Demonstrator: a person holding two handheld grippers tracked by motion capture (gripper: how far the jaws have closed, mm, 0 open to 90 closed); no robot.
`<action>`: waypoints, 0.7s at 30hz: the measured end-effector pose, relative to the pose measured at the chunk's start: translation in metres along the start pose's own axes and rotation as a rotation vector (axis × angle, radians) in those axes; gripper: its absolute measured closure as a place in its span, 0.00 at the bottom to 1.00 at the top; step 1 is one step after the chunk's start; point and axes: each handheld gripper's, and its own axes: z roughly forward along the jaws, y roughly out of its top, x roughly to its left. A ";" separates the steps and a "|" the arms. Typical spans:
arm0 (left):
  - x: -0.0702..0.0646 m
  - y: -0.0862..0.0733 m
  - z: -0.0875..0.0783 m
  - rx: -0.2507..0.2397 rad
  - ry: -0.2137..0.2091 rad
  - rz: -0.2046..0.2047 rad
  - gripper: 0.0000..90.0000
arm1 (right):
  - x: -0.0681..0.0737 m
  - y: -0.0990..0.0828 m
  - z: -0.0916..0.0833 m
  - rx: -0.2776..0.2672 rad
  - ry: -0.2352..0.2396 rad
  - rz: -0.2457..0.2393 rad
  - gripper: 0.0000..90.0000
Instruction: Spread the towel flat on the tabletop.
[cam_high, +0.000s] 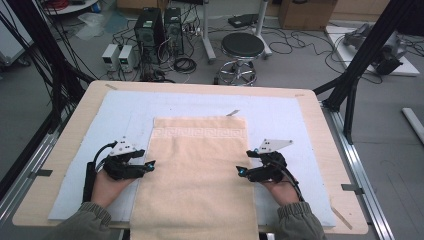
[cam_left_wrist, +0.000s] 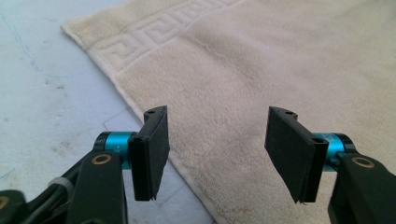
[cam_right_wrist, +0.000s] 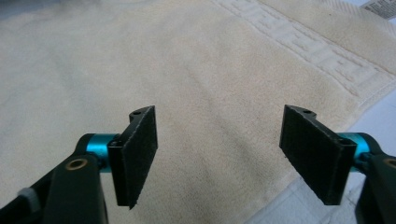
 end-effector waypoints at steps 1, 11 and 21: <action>0.001 0.000 -0.001 -0.008 -0.001 -0.006 0.42 | 0.000 0.000 0.000 -0.007 -0.006 -0.002 0.28; 0.001 0.001 -0.007 -0.036 -0.005 -0.028 0.38 | -0.001 0.001 -0.001 -0.015 -0.022 -0.002 0.24; 0.000 0.001 -0.006 -0.031 -0.015 -0.024 0.38 | -0.002 0.002 0.000 -0.013 -0.026 -0.008 0.24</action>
